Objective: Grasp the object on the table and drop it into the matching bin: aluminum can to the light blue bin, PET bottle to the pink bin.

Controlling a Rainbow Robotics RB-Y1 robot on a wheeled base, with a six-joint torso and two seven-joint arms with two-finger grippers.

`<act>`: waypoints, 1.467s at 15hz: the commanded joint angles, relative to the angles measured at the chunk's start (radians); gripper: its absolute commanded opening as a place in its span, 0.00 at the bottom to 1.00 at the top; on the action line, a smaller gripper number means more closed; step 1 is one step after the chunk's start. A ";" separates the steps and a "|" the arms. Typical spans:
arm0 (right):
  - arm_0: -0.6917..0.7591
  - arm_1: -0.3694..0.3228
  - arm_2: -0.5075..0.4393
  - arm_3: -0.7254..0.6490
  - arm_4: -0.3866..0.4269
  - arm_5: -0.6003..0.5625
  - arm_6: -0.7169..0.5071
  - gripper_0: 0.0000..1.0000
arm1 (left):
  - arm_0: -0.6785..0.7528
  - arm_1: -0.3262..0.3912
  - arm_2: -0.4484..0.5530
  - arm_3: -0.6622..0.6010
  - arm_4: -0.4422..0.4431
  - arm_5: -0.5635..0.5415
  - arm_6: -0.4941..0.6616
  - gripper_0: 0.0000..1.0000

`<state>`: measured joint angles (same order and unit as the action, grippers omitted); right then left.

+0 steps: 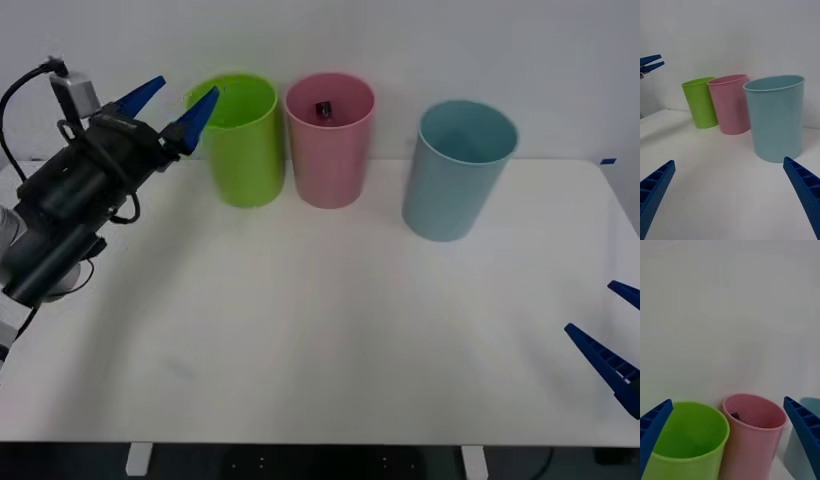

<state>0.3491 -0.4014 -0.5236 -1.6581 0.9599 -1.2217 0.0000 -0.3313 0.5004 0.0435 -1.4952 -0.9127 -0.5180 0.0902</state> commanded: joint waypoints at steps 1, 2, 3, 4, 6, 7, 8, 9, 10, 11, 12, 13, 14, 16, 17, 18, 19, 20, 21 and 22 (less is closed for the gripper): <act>0.000 0.000 0.000 0.000 0.000 0.000 0.000 1.00 | 0.097 0.003 0.098 -0.037 -0.025 -0.079 -0.012 1.00; 0.000 0.000 0.000 0.000 0.000 0.000 0.000 1.00 | 0.123 0.003 0.131 -0.043 -0.032 -0.116 -0.015 1.00; 0.000 0.000 0.000 0.000 0.000 0.000 0.000 1.00 | 0.146 0.003 0.171 -0.043 -0.049 -0.158 -0.018 1.00; 0.000 0.000 0.000 0.000 0.000 0.000 0.000 1.00 | 0.166 0.003 0.208 -0.043 -0.068 -0.200 -0.017 1.00; 0.000 0.000 0.000 0.000 0.000 0.000 0.000 1.00 | 0.215 0.006 0.282 -0.043 -0.091 -0.300 -0.012 1.00; 0.000 0.000 0.000 0.000 0.000 0.000 0.000 1.00 | 0.238 0.009 0.306 -0.043 -0.091 -0.343 -0.007 1.00; 0.000 0.000 0.000 0.000 0.000 0.000 0.000 1.00 | 0.264 0.015 0.340 -0.045 -0.100 -0.398 -0.003 1.00; 0.000 0.000 0.000 0.000 0.000 0.000 0.000 1.00 | 0.288 0.023 0.372 -0.056 -0.121 -0.442 0.006 1.00; 0.000 0.000 0.000 0.000 0.000 0.000 0.000 1.00 | 0.322 0.030 0.409 -0.079 -0.132 -0.491 0.054 1.00; 0.000 0.000 0.000 0.000 0.000 0.000 0.000 1.00 | 0.354 0.035 0.434 -0.106 -0.132 -0.522 0.086 1.00; 0.000 0.000 0.000 0.000 0.000 0.000 0.000 1.00 | 0.394 0.041 0.460 -0.142 -0.132 -0.545 0.123 1.00; 0.000 0.000 0.000 0.000 0.000 0.000 0.000 1.00 | 0.433 0.043 0.486 -0.178 -0.132 -0.560 0.161 1.00; 0.000 0.000 0.000 0.000 0.000 0.000 0.000 1.00 | 0.466 0.044 0.503 -0.209 -0.132 -0.568 0.184 1.00; 0.000 0.000 0.000 0.000 0.000 0.000 0.000 1.00 | 0.551 0.058 0.515 -0.264 -0.127 -0.566 0.201 1.00; 0.000 0.000 0.000 0.000 0.000 0.000 0.000 1.00 | 0.580 0.061 0.521 -0.277 -0.121 -0.566 0.201 1.00; 0.000 0.000 0.000 0.000 0.000 0.000 0.000 1.00 | 0.603 0.063 0.526 -0.286 -0.120 -0.566 0.197 1.00; 0.000 0.000 0.000 0.000 0.000 0.000 0.000 1.00 | 0.627 0.063 0.530 -0.289 -0.106 -0.568 0.192 1.00; 0.000 0.000 0.000 0.000 0.000 0.000 0.000 1.00 | 0.646 0.063 0.535 -0.289 -0.098 -0.579 0.186 1.00; 0.000 0.000 0.000 0.000 0.000 0.000 0.000 1.00 | 0.663 0.063 0.539 -0.289 -0.097 -0.585 0.178 1.00; 0.000 0.000 0.000 0.000 0.000 0.000 0.000 1.00 | 0.681 0.063 0.544 -0.289 -0.095 -0.594 0.166 1.00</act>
<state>0.3491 -0.4014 -0.5236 -1.6581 0.9599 -1.2217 0.0000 0.3362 0.5630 0.5840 -1.7842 -1.0095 -1.1056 0.2648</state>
